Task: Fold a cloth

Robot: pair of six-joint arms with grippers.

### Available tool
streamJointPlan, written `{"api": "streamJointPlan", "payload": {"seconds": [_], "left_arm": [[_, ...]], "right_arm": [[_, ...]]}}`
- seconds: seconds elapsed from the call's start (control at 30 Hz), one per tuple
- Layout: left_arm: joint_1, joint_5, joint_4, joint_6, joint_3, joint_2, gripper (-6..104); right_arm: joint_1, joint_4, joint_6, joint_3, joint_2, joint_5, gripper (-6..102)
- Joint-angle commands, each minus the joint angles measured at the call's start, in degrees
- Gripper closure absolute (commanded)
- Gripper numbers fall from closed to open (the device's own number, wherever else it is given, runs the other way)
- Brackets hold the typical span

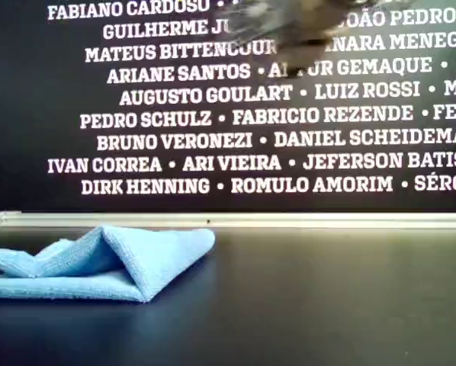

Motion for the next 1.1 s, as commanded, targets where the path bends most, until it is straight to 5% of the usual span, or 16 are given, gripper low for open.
{"api": "streamJointPlan", "payload": {"seconds": [0.0,0.5,0.83,1.07], "left_arm": [[1.05,-0.62,-0.62,-0.35,-2.9,0.7,35],[1.23,-0.79,0.09,-0.09,-12.74,0.7,35],[1.32,-6.86,4.04,-0.35,-12.57,0.7,35],[3.16,-6.94,4.04,-0.44,-6.5,0.97,35]], "right_arm": [[-3.78,-1.41,0.18,18.98,26.81,-0.26,94],[-20.74,-1.58,-0.88,78.22,92.29,-0.35,94],[-21.97,-1.58,-0.79,87.8,91.58,-0.44,93],[-22.06,-1.58,-0.79,98.44,92.02,-0.44,93]]}}
